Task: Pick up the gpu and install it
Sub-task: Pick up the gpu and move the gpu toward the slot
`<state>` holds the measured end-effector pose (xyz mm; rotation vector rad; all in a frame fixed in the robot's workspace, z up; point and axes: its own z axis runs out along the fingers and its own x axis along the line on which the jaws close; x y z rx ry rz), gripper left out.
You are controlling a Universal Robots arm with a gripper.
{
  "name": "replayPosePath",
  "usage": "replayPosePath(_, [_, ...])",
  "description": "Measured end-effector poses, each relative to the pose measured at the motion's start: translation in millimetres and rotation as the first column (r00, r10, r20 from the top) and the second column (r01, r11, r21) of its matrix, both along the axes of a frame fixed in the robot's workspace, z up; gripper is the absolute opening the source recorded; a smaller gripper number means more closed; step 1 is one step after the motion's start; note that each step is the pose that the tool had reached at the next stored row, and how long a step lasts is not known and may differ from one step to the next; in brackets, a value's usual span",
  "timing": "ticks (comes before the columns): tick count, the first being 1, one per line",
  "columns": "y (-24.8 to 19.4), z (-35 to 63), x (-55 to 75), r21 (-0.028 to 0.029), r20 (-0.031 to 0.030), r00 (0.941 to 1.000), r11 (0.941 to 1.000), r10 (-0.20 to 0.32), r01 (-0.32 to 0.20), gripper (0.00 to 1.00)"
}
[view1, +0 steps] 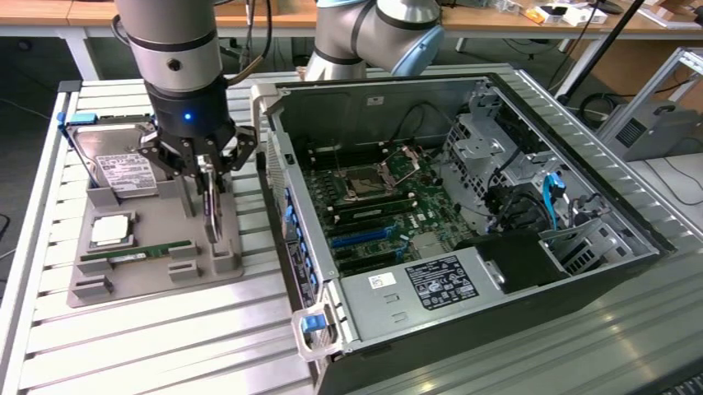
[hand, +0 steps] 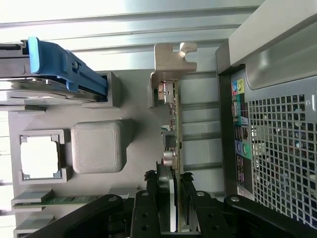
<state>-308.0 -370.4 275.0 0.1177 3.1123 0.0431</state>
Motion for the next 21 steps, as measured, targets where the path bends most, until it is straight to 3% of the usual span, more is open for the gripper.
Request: replayPosePath(21, [0.0,11.8,0.0,-0.0001,-0.0001,1.0000,1.0000,0.000,0.000,0.30])
